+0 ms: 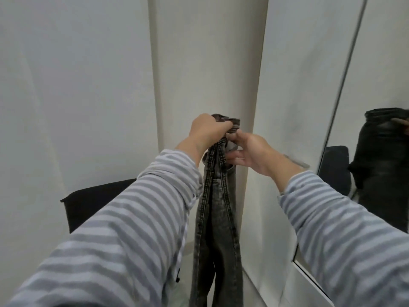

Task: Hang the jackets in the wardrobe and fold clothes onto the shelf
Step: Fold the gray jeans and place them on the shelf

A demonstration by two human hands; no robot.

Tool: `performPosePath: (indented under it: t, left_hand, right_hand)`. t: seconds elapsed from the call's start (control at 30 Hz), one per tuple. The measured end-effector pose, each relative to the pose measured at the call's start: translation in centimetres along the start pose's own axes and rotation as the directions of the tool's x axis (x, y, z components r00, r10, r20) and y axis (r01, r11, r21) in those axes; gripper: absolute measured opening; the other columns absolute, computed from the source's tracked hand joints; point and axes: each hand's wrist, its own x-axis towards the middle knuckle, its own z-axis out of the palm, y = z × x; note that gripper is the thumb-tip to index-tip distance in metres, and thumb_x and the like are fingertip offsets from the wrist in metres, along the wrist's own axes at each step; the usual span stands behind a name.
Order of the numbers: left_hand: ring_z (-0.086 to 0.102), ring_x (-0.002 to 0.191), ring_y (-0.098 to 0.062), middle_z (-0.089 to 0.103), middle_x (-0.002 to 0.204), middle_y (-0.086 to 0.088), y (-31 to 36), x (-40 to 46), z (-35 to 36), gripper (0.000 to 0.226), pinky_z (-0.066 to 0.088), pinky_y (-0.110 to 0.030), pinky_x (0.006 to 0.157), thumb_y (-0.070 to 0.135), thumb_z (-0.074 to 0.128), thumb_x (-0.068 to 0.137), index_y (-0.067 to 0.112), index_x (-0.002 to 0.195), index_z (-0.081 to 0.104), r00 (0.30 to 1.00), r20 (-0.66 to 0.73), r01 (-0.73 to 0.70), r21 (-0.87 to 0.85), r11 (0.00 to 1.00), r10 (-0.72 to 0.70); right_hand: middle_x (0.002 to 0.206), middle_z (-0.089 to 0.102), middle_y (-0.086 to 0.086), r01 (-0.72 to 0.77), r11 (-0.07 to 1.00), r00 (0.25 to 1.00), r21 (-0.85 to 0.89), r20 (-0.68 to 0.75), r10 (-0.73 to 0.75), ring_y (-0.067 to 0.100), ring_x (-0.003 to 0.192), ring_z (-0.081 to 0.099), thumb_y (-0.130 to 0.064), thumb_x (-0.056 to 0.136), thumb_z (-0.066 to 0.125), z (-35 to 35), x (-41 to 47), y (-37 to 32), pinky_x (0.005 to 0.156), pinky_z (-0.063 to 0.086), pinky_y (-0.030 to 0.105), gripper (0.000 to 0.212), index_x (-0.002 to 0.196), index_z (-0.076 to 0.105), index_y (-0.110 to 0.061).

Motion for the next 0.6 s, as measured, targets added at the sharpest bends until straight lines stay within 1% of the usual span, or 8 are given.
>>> performPosePath:
  t: [0.1,0.17,0.23,0.3,0.4,0.47,0.5,0.6]
  left_hand:
    - [0.056,0.074,-0.029,0.058,0.062,-0.008,-1.1,-0.1,-0.4,0.03,0.038,-0.027,0.058,0.022,0.053,0.086,0.011,0.058,0.053,0.994,-0.089,-0.055,0.164,0.985,0.071]
    - [0.061,0.094,-0.033,0.068,0.094,-0.016,-2.0,0.0,-0.6,0.022,0.043,-0.029,0.074,0.02,0.048,0.09,0.008,0.087,0.066,0.986,-0.128,-0.082,0.206,0.975,0.11]
    - [0.06,0.101,-0.03,0.067,0.109,-0.014,-2.7,0.0,-0.8,0.027,0.041,-0.028,0.078,0.019,0.044,0.095,0.011,0.111,0.064,0.981,-0.111,-0.129,0.217,0.968,0.156]
    - [0.059,0.095,-0.024,0.067,0.107,-0.009,-2.8,-0.1,-1.2,0.025,0.038,-0.025,0.076,0.019,0.045,0.097,0.014,0.113,0.064,0.974,-0.064,-0.203,0.179,0.963,0.217]
    - [0.053,0.089,-0.015,0.063,0.096,-0.002,-2.2,-0.7,-2.2,0.021,0.041,-0.027,0.078,0.016,0.048,0.097,0.012,0.108,0.066,0.961,-0.028,-0.274,0.001,0.962,0.274]
    - [0.054,0.089,-0.014,0.061,0.091,0.0,-1.6,-1.3,-2.6,0.018,0.045,-0.032,0.087,0.014,0.049,0.097,0.01,0.103,0.066,0.95,-0.012,-0.31,-0.122,0.943,0.311]
    - [0.054,0.087,-0.014,0.061,0.087,0.001,-1.3,-1.6,-2.6,0.017,0.045,-0.032,0.087,0.012,0.048,0.097,0.01,0.1,0.065,0.947,0.004,-0.316,-0.162,0.935,0.321]
    - [0.053,0.078,-0.009,0.058,0.079,0.006,-1.2,-2.3,-2.1,0.014,0.044,-0.026,0.078,0.01,0.047,0.097,0.013,0.095,0.061,0.946,0.039,-0.306,-0.226,0.925,0.322]
  right_hand:
    - [0.099,0.067,-0.004,0.019,0.996,0.998,-0.093,0.065,-0.013,0.023,0.087,0.068,-0.03,0.104,0.029,0.8,0.0,0.0,0.088,0.052,0.039,0.037,0.098,0.063,-0.018]
    - [0.111,0.068,0.004,0.17,0.923,0.978,-0.346,-0.053,-0.2,0.023,0.096,0.067,-0.028,0.101,0.039,1.4,1.1,-0.2,0.094,0.05,0.04,0.029,0.097,0.066,-0.018]
    - [0.122,0.062,0.002,0.33,0.624,0.841,-0.708,-0.078,-0.535,0.022,0.112,0.057,-0.028,0.094,0.052,1.4,2.5,-0.3,0.099,0.044,0.038,0.023,0.114,0.062,-0.023]
    - [0.133,0.052,-0.002,0.323,0.314,0.728,-0.893,0.022,-0.685,0.02,0.125,0.045,-0.035,0.093,0.051,1.0,2.9,-0.7,0.104,0.033,0.038,0.037,0.129,0.05,-0.029]
    - [0.129,0.056,-0.004,0.344,0.13,0.633,-0.93,0.127,-0.764,0.018,0.125,0.046,-0.037,0.1,0.032,0.4,2.9,-1.7,0.111,0.019,0.046,0.035,0.126,0.053,-0.027]
    - [0.111,0.065,0.003,0.344,0.085,0.547,-0.935,0.126,-0.828,0.026,0.109,0.057,-0.033,0.101,0.026,0.6,2.8,-2.7,0.106,0.026,0.045,0.038,0.111,0.059,-0.018]
    - [0.101,0.068,0.01,0.323,0.067,0.515,-0.944,0.115,-0.85,0.031,0.097,0.06,-0.032,0.102,0.025,0.7,2.7,-3.1,0.095,0.034,0.042,0.041,0.103,0.061,-0.013]
    - [0.085,0.067,0.023,0.182,0.048,0.525,-0.982,0.056,-0.849,0.039,0.08,0.061,-0.033,0.104,0.023,0.9,2.3,-4.0,0.064,0.034,0.036,0.055,0.087,0.066,-0.002]
